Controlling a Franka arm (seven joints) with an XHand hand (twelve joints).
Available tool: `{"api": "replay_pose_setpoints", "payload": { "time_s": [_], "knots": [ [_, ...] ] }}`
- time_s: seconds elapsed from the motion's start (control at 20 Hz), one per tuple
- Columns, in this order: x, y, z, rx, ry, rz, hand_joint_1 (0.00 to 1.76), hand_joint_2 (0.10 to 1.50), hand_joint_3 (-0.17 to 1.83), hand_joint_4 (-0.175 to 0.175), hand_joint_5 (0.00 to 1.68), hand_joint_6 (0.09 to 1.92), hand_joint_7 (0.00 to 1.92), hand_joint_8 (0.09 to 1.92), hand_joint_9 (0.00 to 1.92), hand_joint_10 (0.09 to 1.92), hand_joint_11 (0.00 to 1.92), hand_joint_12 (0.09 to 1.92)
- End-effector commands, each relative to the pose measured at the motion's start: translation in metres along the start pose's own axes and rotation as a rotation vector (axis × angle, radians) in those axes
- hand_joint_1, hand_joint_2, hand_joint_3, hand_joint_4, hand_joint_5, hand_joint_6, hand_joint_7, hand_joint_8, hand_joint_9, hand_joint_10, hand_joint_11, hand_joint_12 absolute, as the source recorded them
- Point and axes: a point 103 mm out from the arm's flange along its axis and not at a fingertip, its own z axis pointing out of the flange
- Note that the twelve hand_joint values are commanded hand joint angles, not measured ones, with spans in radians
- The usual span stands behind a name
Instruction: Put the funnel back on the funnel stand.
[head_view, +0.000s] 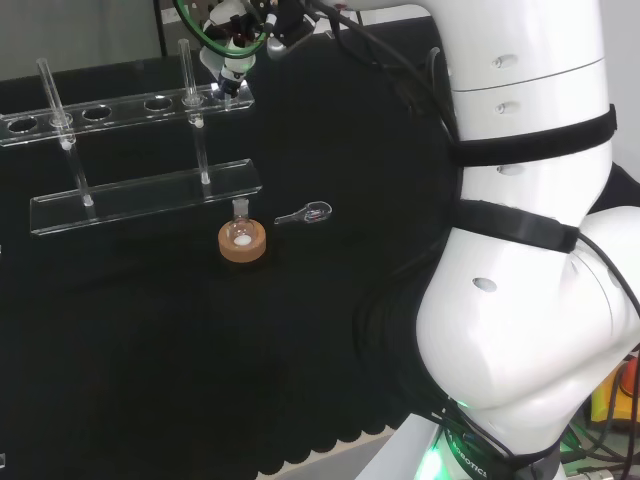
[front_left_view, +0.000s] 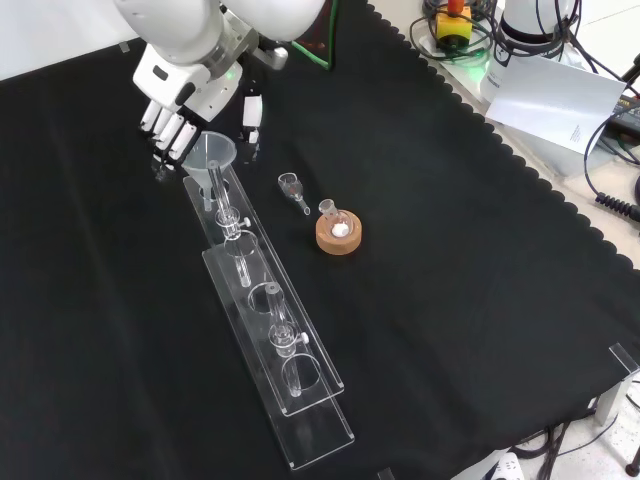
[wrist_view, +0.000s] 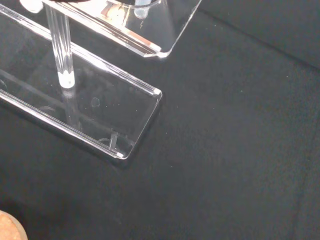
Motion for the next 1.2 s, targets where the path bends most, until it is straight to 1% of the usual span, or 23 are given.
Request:
{"api": "replay_pose_setpoints", "payload": {
  "time_s": [0.05, 0.35, 0.6, 0.9, 1.2],
  "knots": [
    [0.004, -0.001, 0.002, 0.009, 0.003, -0.005, 0.62, 0.97, -0.17, -0.074, 0.05, 0.09, 0.01, 0.69, 0.23, 0.74, 0.21, 1.41],
    [0.002, -0.007, 0.002, 0.012, 0.008, -0.003, 0.55, 0.94, -0.17, -0.073, 0.01, 0.09, 0.00, 0.64, 0.20, 0.77, 0.18, 1.42],
    [-0.003, -0.023, -0.011, -0.024, 0.012, 0.012, 0.49, 0.90, -0.17, -0.070, 0.00, 0.09, 0.00, 0.53, 0.13, 0.79, 0.16, 1.43],
    [-0.007, -0.062, -0.035, -0.083, 0.031, 0.043, 0.49, 0.91, -0.16, -0.069, 0.00, 0.09, 0.00, 0.50, 0.12, 0.80, 0.15, 1.44],
    [-0.011, -0.100, -0.048, -0.120, 0.096, 0.070, 0.51, 0.95, -0.14, -0.063, 0.01, 0.09, 0.00, 0.54, 0.14, 0.81, 0.15, 1.44]
  ]
}}
